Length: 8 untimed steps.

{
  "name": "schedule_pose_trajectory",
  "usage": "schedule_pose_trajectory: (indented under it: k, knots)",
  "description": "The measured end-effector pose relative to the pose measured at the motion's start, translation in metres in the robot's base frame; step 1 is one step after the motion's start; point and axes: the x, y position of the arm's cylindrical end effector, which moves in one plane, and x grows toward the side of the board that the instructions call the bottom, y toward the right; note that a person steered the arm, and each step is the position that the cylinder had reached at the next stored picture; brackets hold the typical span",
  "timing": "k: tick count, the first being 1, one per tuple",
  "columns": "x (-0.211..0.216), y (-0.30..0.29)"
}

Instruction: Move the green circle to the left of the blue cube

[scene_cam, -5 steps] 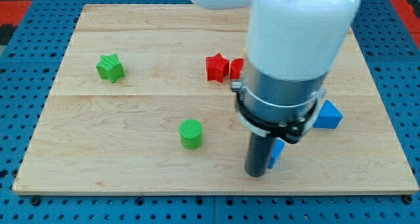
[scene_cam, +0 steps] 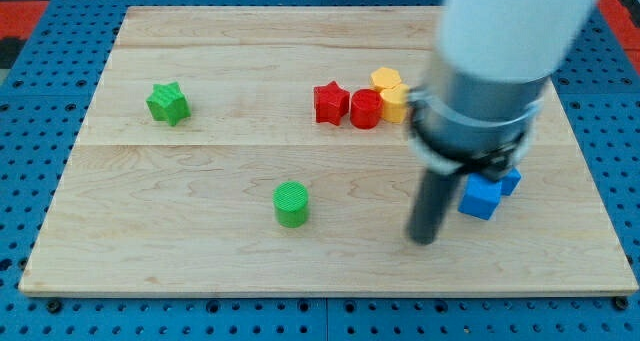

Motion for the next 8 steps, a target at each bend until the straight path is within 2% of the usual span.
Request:
schedule_pose_trajectory:
  k: [1,2,3,4,5,6,7,8]
  knots:
    - [0.026,-0.105]
    - [0.028,-0.153]
    - [0.012,-0.153]
    - [0.002,-0.12]
    - [-0.015,-0.148]
    - [-0.029,-0.143]
    - [-0.039,-0.102]
    - [-0.063,-0.1]
